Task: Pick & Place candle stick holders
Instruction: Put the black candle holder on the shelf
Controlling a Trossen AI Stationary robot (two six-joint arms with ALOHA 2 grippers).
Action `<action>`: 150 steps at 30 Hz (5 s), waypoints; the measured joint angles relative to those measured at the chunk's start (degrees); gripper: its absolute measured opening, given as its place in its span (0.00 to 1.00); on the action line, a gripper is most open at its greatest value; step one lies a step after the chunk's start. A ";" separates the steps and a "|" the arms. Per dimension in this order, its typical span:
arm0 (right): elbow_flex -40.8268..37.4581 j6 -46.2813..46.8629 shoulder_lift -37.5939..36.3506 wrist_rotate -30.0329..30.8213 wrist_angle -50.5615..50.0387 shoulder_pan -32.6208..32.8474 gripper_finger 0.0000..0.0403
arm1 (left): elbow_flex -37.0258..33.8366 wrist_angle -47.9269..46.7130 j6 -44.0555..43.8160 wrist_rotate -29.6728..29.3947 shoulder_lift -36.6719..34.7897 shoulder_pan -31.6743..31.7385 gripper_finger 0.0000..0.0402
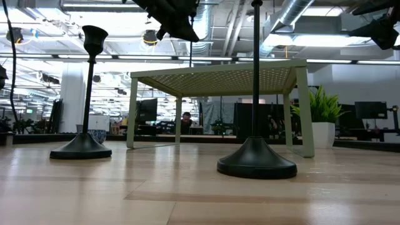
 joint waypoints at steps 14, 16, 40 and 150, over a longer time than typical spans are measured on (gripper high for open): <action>0.00 0.00 0.00 0.07 -0.30 -0.01 0.63 | 0.00 -1.03 -0.45 -0.15 0.07 0.00 0.04; 0.00 -0.01 0.00 0.07 -0.30 0.00 0.63 | 0.00 -1.06 -0.48 -0.15 0.07 0.00 0.04; -0.02 0.01 0.00 0.07 -0.32 0.00 0.63 | 0.13 -1.02 -0.22 -0.17 1.18 0.09 0.04; 20.83 -37.08 84.67 -56.82 36.06 -13.75 0.63 | 0.13 -13.34 -1.36 -6.62 -36.94 -7.52 0.02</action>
